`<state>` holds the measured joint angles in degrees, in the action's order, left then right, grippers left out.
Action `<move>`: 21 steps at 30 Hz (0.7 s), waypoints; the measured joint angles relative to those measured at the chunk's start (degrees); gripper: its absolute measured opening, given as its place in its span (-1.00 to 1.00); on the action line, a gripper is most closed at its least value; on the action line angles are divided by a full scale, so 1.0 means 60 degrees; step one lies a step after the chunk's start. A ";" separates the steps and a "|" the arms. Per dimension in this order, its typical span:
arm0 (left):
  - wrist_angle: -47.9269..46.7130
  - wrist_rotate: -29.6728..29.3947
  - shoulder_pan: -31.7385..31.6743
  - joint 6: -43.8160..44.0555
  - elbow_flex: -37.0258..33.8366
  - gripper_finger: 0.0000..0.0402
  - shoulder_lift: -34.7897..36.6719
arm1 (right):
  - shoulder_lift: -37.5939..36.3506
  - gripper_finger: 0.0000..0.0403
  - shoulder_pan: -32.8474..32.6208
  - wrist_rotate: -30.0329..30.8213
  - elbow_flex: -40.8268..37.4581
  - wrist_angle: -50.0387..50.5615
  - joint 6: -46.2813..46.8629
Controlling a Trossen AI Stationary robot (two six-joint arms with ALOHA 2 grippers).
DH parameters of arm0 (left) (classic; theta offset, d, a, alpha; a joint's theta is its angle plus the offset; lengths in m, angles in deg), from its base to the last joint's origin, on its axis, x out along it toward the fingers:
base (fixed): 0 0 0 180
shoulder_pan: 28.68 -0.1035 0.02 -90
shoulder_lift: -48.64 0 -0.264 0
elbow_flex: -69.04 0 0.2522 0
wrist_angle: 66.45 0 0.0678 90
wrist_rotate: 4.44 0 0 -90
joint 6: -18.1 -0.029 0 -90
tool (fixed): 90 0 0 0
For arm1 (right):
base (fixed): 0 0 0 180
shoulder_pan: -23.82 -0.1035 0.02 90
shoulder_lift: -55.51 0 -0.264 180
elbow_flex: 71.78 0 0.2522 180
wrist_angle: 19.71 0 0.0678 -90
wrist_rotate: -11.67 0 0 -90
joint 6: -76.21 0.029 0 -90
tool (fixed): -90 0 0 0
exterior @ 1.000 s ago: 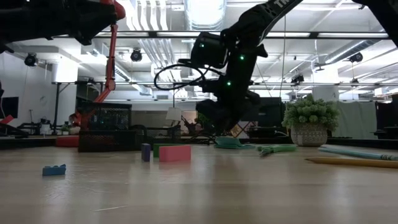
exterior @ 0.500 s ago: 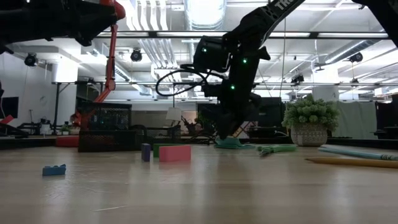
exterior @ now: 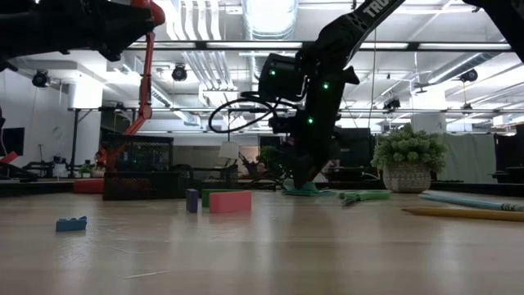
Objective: Pick and place office supplies into organizer
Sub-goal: Put the blue sticky notes into the desk organizer
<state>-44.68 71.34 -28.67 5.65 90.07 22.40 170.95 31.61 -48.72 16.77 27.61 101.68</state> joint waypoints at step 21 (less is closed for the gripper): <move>0.0004 0.0000 0.0000 -0.0004 -0.0011 -0.03 0.0025 | -0.0007 -0.37 0.0026 -0.0510 -0.0108 -0.0221 0.0000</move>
<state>-44.66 71.34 -28.67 5.63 90.00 22.55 170.91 31.76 -51.78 16.12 26.28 101.68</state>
